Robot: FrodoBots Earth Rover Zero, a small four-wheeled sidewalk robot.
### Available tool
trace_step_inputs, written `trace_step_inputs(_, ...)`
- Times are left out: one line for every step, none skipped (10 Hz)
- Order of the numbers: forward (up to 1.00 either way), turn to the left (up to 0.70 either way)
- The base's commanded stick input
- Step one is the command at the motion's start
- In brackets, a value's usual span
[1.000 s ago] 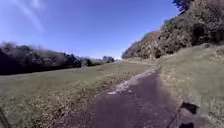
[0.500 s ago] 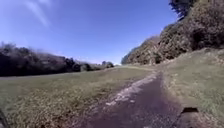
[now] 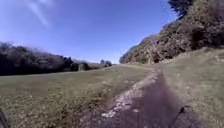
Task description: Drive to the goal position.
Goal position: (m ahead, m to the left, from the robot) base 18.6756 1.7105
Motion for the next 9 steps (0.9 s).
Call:
trace_step_inputs(0.7,-0.27)
trace_step_inputs(0.7,-0.27)
trace_step_inputs(0.7,-0.16)
trace_step_inputs(0.7,0.0)
trace_step_inputs(0.7,0.0)
trace_step_inputs(0.45,0.0)
trace_step_inputs(0.01,0.0)
trace_step_inputs(0.0,-0.16)
trace_step_inputs(0.0,0.0)
